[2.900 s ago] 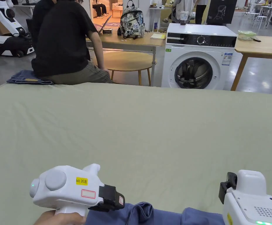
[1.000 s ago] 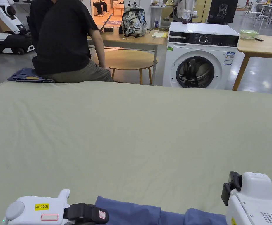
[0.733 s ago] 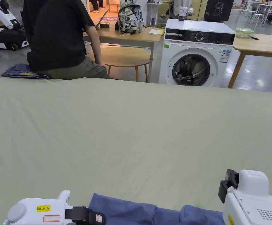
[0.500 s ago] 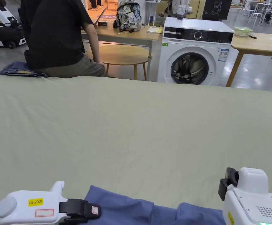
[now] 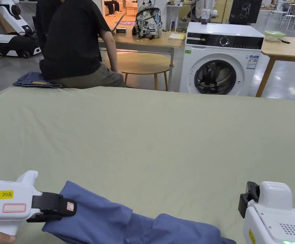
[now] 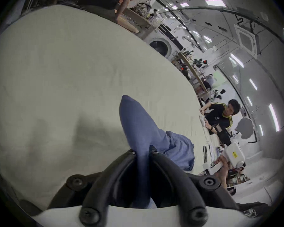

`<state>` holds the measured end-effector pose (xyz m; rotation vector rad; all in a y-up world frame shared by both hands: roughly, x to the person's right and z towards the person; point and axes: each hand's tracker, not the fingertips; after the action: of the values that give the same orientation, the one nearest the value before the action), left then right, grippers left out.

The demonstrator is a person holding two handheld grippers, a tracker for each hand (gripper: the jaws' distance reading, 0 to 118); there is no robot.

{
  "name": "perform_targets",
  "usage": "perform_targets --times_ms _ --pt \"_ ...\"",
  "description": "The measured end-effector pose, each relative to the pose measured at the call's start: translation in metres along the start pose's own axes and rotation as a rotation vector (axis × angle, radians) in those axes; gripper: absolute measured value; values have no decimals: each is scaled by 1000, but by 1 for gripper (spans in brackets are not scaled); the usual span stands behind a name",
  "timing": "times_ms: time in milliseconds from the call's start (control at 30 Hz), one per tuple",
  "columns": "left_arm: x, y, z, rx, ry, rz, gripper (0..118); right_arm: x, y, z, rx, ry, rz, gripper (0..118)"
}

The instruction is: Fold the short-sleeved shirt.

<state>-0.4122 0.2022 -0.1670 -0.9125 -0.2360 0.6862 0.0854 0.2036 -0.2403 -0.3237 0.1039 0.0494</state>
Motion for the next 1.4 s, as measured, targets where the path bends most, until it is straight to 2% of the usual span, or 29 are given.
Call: perform_targets --times_ms 167,367,500,600,867,1100,1167,1267,1400 --pt "39 -3 -9 -27 -45 -66 2 -3 0 0 -2 14 -2 0" --pt "102 -4 -35 -80 -61 -210 2 0 -1 3 1 12 3 0" --pt "143 -14 -62 -155 -91 -268 2 6 -2 5 -2 -3 -2 0" --pt "171 -25 -95 -218 -51 -329 2 12 -4 5 -8 -12 -14 0" --pt "206 -57 -198 -341 17 -327 2 26 -10 9 -24 -46 -30 0" --pt "211 -81 -233 -382 73 -310 3 36 -13 10 -35 -69 -36 0" --pt "212 -82 -229 -381 77 -315 11 36 -14 11 -37 -70 -37 0" --pt "208 -78 -222 -386 31 -283 32 36 -14 11 -39 -67 -37 0" --pt "210 -70 -197 -354 -63 -240 32 36 -15 12 -40 -64 -35 0"
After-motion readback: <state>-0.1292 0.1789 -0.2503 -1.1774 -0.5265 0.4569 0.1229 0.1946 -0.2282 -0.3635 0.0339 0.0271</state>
